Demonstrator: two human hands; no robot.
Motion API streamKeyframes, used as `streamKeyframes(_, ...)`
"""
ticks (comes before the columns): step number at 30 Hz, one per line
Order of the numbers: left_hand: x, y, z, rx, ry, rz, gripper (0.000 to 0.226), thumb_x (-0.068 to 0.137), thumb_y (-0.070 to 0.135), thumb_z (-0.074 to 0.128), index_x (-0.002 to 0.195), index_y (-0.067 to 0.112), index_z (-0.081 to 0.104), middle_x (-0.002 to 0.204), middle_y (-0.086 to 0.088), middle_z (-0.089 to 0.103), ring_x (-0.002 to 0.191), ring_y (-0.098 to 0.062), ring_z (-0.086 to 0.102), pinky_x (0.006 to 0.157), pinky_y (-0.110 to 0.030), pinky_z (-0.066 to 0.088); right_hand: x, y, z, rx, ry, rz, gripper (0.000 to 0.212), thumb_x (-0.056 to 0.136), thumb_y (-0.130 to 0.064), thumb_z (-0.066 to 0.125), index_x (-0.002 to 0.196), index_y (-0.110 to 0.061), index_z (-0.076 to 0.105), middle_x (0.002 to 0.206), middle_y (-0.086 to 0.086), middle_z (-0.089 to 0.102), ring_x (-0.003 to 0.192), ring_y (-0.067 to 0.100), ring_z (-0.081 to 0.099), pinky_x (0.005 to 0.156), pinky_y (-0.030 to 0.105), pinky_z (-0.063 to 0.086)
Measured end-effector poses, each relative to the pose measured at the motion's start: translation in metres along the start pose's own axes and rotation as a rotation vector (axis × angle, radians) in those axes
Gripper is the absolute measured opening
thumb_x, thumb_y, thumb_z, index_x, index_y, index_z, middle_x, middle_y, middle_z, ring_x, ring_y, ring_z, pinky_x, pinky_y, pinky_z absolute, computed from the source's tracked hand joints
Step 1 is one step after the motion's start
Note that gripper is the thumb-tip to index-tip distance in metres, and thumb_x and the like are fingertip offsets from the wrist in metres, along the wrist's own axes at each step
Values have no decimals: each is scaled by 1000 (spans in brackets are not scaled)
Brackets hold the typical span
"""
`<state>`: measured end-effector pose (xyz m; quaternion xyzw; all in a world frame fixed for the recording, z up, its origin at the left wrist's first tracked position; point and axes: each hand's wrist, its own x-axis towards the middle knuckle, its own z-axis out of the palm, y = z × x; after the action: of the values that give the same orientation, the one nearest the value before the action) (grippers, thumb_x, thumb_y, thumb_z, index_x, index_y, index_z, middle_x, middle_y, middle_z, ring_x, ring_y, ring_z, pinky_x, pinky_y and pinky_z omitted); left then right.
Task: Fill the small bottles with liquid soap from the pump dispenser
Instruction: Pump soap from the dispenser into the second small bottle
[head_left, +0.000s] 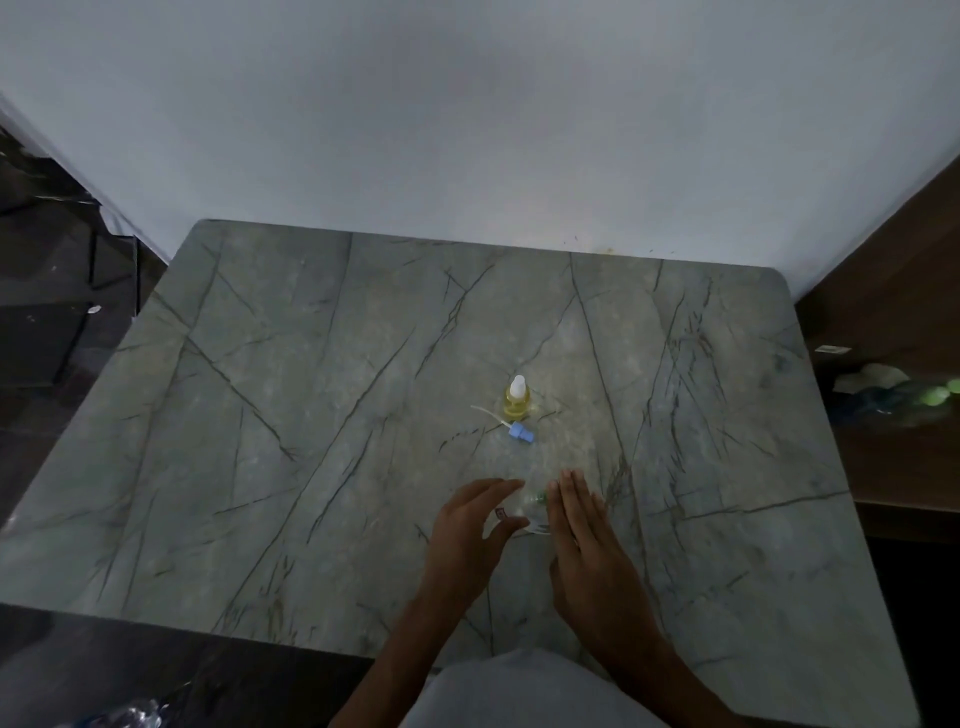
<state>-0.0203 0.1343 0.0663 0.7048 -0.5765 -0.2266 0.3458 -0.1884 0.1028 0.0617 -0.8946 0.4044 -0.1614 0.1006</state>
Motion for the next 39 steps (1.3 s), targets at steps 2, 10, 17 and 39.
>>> streamKeyframes(2, -1, 0, 0, -3, 4, -1, 42, 79, 26, 78, 120, 23, 67, 116, 8, 67, 103, -1, 59, 90, -3, 37, 0, 0, 1, -5, 7, 0, 59, 85, -3, 33, 143, 7, 30, 151, 26, 30, 143, 37, 26, 116, 43, 20)
streamKeyframes(10, 0, -3, 6, -6, 29, -5, 41, 77, 25, 80, 116, 20, 69, 111, 6, 69, 98, -4, 62, 86, -12, 45, -4, 2, 12, -28, 57, 5, 53, 99, -3, 5, 140, 10, 36, 149, 27, 32, 140, 40, 30, 116, 43, 23)
streamKeyframes(17, 0, -4, 8, 4, 43, -2, 40, 78, 24, 79, 116, 19, 69, 112, 5, 69, 99, -7, 63, 86, -22, 52, -1, 0, 8, 8, 57, 24, 51, 100, -4, 5, 140, 8, 34, 147, 27, 36, 139, 39, 33, 118, 40, 19)
streamKeyframes(39, 1, 1, 4, 16, 47, 15, 42, 77, 23, 79, 118, 19, 69, 113, 4, 68, 99, -8, 62, 86, -19, 50, -7, 0, -3, 27, -6, 32, 57, 86, 2, 29, 142, 7, 36, 152, 25, 31, 143, 37, 27, 119, 35, 22)
